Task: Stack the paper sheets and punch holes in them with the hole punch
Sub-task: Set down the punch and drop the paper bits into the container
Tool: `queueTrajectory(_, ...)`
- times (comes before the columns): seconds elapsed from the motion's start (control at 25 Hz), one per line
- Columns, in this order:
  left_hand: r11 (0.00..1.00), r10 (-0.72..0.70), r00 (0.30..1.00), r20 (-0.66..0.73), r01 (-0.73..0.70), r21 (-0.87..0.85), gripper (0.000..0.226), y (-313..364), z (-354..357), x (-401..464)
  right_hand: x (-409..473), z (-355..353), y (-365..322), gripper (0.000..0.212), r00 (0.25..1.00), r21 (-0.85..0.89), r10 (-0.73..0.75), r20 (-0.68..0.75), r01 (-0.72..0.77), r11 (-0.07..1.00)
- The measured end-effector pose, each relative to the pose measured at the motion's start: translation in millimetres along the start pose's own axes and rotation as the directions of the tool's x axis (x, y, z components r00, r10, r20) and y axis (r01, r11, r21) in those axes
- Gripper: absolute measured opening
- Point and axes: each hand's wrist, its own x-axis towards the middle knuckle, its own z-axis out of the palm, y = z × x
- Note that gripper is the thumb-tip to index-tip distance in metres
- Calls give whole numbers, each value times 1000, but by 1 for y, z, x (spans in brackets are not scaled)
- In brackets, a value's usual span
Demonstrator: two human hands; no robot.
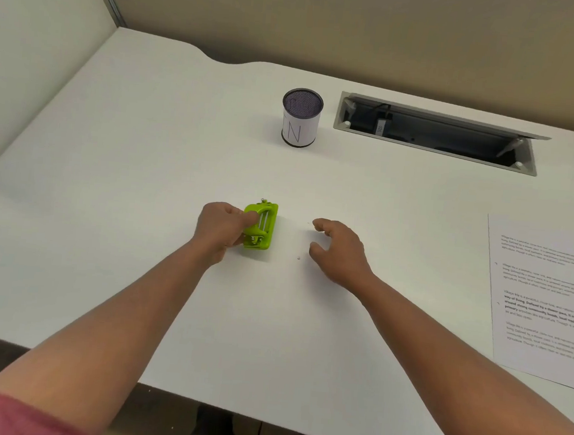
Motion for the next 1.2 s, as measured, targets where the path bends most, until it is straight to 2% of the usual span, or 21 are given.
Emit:
queueTrajectory(0.16, 955, 148, 978, -147, -103, 277, 30, 5, -35, 13, 8, 0, 5, 55, 1000, -83, 10, -7, -11, 996)
queueTrajectory(0.24, 917, 204, 964, -170, -128, 377, 28, 8, -55, 19, 12, 3, 4, 56, 999, -104, 18, -29, -21, 994)
queueTrajectory(0.4, 866, 271, 948, -166, -165, 472, 21, 9, -89, 31, 17, 10, 1, 55, 997, -106, 28, -75, -36, 994)
queueTrajectory(0.72, 856, 287, 943, -168, -174, 486, 22, 1, -117, 45, 19, 15, -2, 53, 993, -114, 56, -104, -68, 991)
queueTrajectory(0.96, 864, 268, 950, -161, -163, 477, 21, -1, -117, 46, 22, 14, 0, 39, 989, -117, 83, -119, -97, 988)
queueTrajectory(1.2, 872, 254, 950, -182, -144, 467, 19, 1, -122, 47, 20, 14, 0, 49, 991, -103, 58, -119, -70, 992)
